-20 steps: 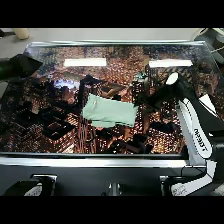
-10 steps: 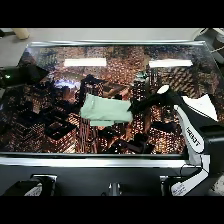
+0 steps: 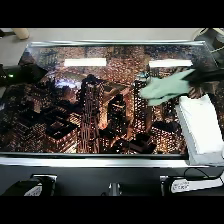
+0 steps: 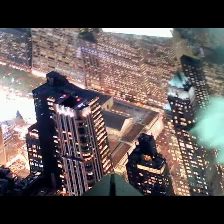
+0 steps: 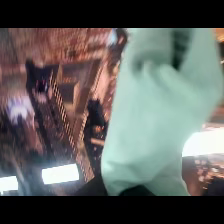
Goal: Fold the shirts.
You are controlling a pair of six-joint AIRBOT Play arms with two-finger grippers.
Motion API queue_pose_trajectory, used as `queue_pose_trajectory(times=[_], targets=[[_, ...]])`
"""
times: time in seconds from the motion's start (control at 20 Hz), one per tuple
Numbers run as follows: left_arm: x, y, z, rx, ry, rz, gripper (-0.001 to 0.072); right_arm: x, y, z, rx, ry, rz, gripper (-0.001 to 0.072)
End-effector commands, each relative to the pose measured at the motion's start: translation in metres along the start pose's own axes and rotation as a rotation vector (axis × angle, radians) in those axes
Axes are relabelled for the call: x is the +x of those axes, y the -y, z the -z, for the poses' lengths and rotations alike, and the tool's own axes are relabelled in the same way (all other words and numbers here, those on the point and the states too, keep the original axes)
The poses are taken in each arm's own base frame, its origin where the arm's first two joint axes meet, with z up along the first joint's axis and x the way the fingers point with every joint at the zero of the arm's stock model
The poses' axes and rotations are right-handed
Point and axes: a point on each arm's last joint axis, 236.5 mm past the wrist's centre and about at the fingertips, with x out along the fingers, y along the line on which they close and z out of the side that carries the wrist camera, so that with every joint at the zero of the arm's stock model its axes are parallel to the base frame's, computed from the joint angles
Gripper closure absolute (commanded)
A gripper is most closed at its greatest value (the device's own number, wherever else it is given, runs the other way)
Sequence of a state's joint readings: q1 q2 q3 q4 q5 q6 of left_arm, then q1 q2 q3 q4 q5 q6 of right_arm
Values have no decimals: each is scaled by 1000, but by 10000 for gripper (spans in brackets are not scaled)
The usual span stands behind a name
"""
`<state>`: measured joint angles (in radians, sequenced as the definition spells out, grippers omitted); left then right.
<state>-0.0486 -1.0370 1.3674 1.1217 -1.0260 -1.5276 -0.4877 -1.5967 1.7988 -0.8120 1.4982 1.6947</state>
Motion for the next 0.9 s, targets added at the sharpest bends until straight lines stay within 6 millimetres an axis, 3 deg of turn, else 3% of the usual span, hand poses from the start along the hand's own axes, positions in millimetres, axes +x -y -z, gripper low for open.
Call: queue_pose_trajectory(times=[0.0, 0.15, 0.3, 0.45, 0.5, 0.55, 0.65, 0.85], targets=[[9, -5, 2, 5, -14, -8, 681, -97, 35, -4, 110, 121, 84, 695], [14, -8, -1, 16, -4, -11, 681, -138, 63, 17, 162, 129, 186, 695], [16, -9, -3, 14, 12, -14, 681, -170, 99, 24, 288, 197, 328, 696], [16, -9, -3, 28, 10, -13, 681, -195, 144, 26, 398, 257, 487, 696], [16, -9, -3, 29, 10, -13, 681, -202, 162, 32, 427, 256, 562, 696], [16, -9, -3, 29, 10, -13, 682, -208, 188, 50, 473, 205, 674, 696], [16, -9, -3, 43, 10, -13, 681, -198, 224, 92, 545, 42, 788, 695], [16, -8, -3, 42, 10, -12, 681, -150, 267, 182, 662, -197, 850, 693]])
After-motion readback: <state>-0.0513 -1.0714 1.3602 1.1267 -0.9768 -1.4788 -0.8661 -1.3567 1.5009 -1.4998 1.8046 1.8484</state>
